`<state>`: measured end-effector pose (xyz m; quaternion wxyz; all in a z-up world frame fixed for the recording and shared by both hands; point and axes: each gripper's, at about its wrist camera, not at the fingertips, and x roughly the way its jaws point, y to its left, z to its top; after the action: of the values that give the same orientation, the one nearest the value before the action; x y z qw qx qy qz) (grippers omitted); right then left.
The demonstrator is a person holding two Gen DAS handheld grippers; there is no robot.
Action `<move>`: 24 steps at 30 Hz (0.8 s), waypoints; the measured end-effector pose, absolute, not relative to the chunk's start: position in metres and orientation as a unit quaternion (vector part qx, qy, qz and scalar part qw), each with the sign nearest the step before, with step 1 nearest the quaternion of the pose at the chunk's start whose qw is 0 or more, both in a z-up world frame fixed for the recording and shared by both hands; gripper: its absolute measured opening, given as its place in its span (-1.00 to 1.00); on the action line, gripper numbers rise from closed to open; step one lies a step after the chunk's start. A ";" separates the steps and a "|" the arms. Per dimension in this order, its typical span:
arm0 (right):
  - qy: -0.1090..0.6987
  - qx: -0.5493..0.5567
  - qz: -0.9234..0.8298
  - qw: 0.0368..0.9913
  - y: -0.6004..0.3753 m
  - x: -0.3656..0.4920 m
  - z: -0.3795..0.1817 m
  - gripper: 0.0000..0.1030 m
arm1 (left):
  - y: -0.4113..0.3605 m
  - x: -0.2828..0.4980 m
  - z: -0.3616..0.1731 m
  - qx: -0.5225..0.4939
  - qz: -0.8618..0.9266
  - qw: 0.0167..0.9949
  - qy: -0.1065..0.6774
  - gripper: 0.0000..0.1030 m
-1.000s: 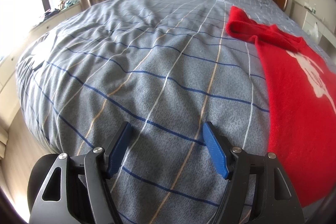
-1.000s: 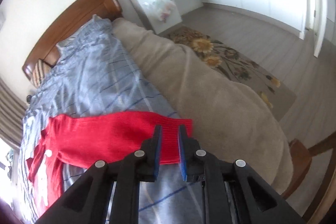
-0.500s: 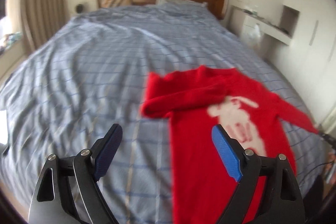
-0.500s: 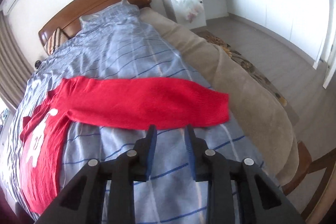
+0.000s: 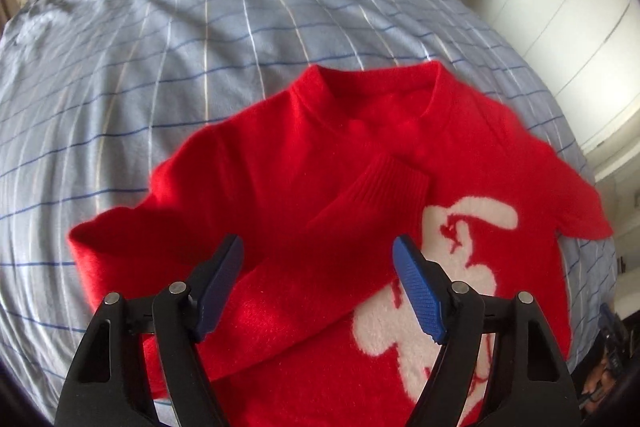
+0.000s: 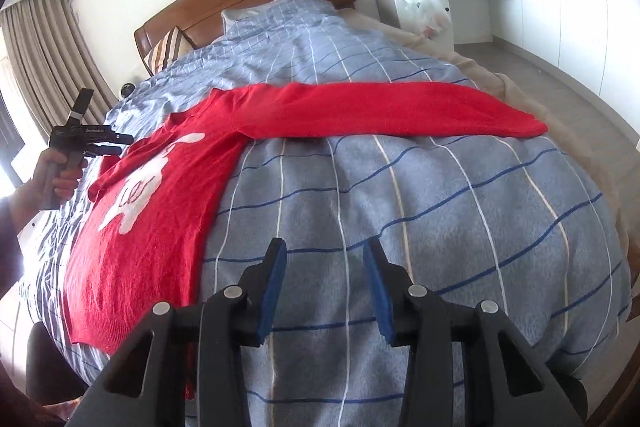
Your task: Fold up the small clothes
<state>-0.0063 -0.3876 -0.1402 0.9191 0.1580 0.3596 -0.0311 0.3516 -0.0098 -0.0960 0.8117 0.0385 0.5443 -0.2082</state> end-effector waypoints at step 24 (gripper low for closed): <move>0.356 0.191 -0.045 0.914 -0.389 -0.010 -0.150 -0.20 | 0.002 0.106 -0.056 0.284 -0.380 0.773 0.421 0.04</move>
<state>-0.0101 -0.3893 -0.1498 0.9137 0.1909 0.3558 -0.0451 0.1060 0.0023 -0.0564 0.7731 0.2845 0.4212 -0.3795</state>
